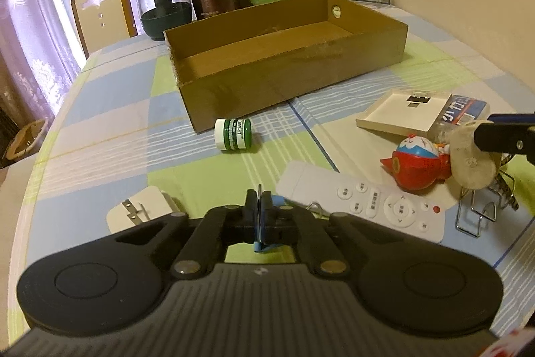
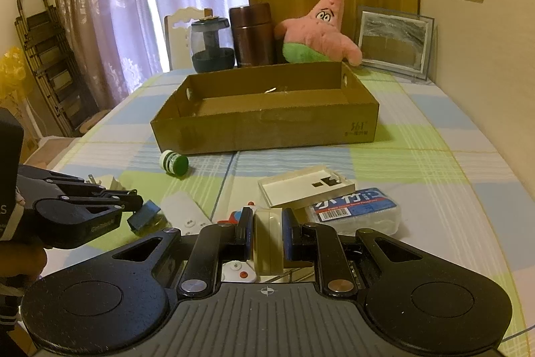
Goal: Organize rigid objects
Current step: 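Carry the white cube and blue clip over the cardboard box with both tools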
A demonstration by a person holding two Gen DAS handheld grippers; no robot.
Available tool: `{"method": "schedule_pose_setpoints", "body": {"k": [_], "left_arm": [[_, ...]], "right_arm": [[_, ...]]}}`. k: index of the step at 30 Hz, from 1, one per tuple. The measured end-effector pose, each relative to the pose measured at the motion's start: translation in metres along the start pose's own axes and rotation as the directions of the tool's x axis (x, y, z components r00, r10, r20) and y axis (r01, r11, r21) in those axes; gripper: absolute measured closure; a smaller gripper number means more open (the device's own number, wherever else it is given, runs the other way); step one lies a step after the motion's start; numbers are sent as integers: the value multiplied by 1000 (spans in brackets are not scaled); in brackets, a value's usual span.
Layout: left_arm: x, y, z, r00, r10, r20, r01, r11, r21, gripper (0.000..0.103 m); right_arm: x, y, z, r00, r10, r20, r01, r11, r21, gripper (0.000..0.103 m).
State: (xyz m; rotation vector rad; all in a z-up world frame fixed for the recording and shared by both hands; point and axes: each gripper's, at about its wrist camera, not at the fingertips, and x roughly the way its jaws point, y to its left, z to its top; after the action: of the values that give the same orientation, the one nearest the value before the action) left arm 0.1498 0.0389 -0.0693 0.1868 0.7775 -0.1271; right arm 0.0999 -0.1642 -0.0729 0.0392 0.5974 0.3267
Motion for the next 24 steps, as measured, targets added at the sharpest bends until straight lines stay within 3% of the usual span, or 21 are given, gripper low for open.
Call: {"method": "schedule_pose_setpoints", "body": {"k": [10, 24], "left_arm": [[-25, 7, 11, 1000, 14, 13, -13, 999, -41, 103], [-61, 1, 38, 999, -19, 49, 25, 992, -122, 103]], "right_arm": [[-12, 4, 12, 999, 16, 33, -16, 1000, 3, 89], [-27, 6, 33, 999, 28, 45, -28, 1000, 3, 89]]}}
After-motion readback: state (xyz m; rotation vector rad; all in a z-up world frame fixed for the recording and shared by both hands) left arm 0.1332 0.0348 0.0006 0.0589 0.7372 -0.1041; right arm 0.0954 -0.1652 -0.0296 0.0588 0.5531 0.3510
